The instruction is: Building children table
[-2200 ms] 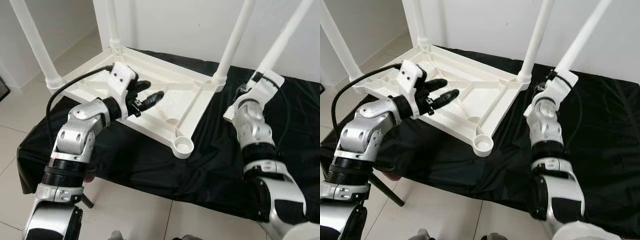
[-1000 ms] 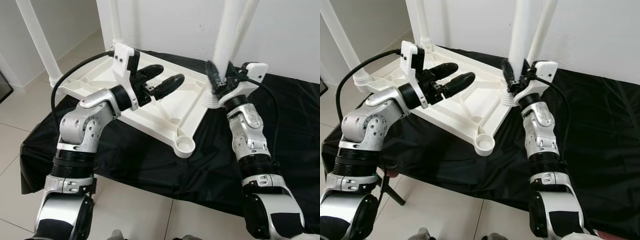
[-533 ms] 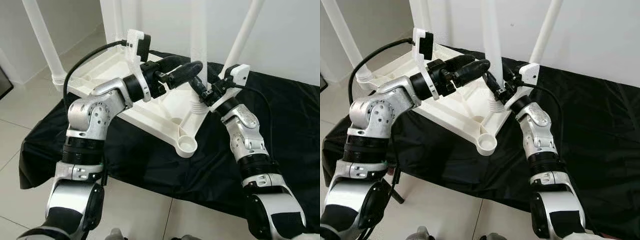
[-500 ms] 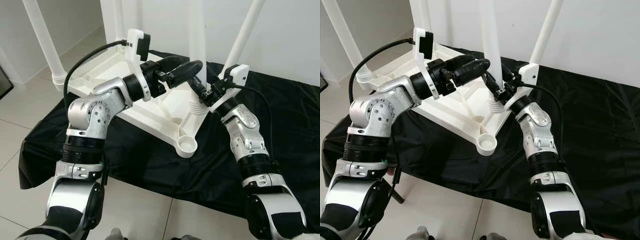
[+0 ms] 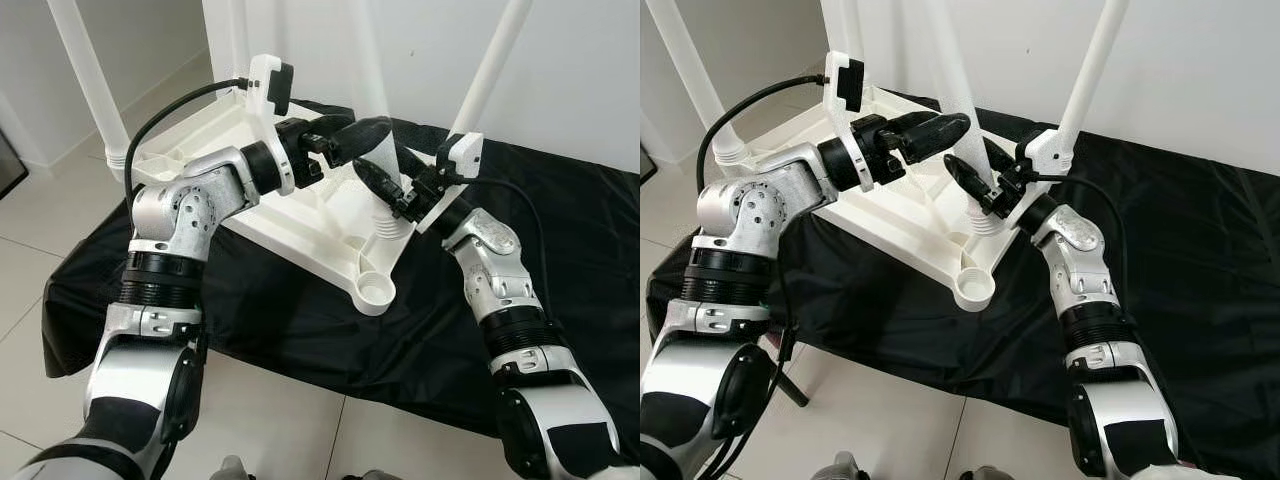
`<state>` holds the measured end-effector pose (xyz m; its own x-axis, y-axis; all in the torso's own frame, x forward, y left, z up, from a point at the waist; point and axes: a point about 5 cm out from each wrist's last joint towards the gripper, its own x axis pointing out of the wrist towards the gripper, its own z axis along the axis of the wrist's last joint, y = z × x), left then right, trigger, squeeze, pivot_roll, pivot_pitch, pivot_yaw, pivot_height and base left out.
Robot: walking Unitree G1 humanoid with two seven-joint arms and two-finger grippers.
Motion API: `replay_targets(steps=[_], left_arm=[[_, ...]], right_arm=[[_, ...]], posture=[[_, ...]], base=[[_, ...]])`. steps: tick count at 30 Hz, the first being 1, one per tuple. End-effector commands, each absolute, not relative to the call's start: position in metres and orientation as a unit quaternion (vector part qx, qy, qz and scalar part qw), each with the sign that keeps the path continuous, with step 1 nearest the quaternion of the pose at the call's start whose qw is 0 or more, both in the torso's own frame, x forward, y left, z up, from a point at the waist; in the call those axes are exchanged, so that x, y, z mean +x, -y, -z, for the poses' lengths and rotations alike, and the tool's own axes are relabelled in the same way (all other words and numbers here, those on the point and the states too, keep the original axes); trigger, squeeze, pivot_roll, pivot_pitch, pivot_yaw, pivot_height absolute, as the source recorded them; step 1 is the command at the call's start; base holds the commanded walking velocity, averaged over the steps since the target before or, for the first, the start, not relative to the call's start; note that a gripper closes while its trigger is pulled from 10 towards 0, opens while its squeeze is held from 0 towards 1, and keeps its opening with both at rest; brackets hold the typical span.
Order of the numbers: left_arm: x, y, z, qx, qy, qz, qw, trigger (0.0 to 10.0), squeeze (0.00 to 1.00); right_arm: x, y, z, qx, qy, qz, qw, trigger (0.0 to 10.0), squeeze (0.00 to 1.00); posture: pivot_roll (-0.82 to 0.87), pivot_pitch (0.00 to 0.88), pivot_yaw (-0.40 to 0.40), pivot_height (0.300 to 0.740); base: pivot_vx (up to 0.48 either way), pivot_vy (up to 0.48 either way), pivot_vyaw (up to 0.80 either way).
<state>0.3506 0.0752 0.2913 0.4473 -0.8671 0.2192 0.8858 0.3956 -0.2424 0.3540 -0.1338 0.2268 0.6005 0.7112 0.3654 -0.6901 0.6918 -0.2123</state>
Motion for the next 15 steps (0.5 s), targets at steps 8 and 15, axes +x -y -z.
replay_targets(steps=[8, 15], left_arm=[[0.359, -0.070, -0.308, -0.140, 0.056, 0.528, 0.835, 10.0, 0.00], [0.360, -0.067, -0.316, -0.139, 0.067, 0.531, 0.833, 10.0, 0.00]], right_arm=[[0.348, 0.129, -0.225, -0.029, 0.210, -0.422, 0.881, 10.0, 0.00], [0.346, 0.127, -0.222, -0.029, 0.206, -0.427, 0.880, 10.0, 0.00]], posture=[[0.02, 0.000, -0.060, 0.740], [0.02, 0.000, -0.059, 0.740]], base=[[0.000, 0.000, 0.00], [0.000, 0.000, 0.00]])
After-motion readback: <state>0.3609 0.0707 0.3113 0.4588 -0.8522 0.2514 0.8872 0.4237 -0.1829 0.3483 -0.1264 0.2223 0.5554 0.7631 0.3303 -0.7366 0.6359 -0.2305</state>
